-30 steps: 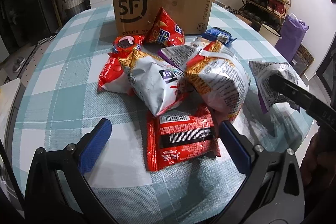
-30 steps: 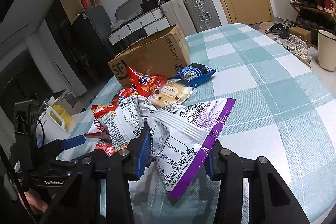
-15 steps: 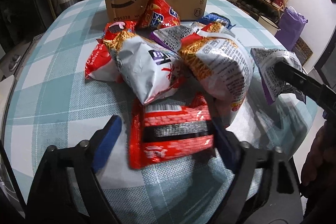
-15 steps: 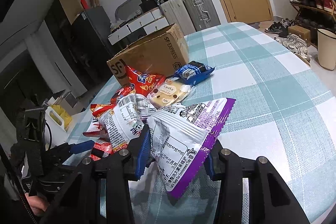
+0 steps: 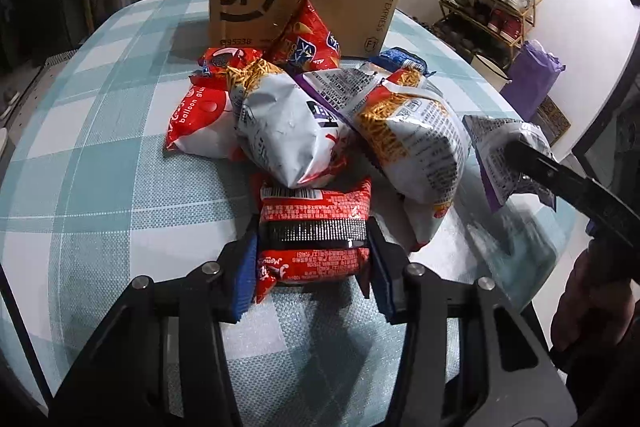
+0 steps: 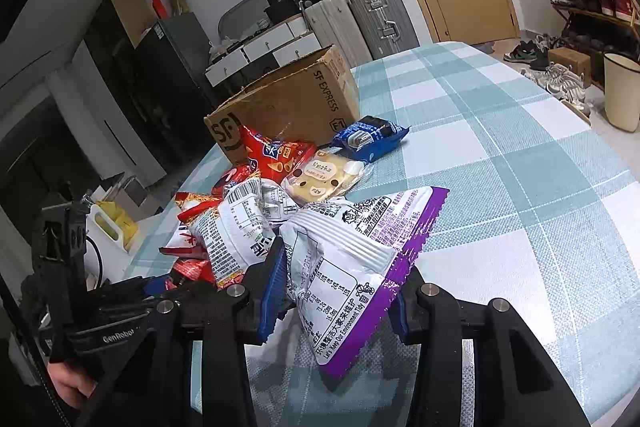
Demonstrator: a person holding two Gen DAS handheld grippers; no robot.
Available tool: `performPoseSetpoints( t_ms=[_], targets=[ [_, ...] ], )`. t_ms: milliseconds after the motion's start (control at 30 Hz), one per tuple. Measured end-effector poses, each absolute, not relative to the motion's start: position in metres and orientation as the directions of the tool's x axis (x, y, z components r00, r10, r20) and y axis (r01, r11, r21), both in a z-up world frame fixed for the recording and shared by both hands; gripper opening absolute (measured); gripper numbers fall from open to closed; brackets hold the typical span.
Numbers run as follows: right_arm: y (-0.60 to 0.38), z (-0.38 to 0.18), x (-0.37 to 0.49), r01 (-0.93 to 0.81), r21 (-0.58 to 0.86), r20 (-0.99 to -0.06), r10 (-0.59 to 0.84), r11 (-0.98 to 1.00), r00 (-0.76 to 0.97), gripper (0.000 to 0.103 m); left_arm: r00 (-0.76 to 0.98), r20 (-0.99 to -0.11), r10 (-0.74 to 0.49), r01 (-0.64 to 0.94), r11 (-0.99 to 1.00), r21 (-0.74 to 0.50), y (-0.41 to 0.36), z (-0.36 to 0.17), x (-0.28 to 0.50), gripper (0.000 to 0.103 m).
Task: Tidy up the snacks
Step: 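Carry the wafer pack and white-purple bag into the cardboard box with both grippers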
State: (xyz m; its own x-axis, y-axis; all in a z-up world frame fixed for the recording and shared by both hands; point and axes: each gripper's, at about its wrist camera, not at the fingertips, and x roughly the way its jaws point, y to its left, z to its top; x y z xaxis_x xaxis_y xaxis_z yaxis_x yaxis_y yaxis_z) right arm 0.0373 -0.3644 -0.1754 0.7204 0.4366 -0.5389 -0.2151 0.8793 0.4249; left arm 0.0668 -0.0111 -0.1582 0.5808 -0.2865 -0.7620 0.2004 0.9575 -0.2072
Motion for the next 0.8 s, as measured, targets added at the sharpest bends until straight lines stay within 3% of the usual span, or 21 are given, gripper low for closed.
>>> performPoseSetpoints(
  t_ms=[800],
  targets=[
    [-0.356, -0.154, 0.028, -0.258, 0.42, -0.5, 0.459, 0.87, 0.734, 0.044, 0.636, -0.719, -0.279, 0.189, 0.96, -0.205, 0.005, -0.123, 0.046, 0.045]
  ],
)
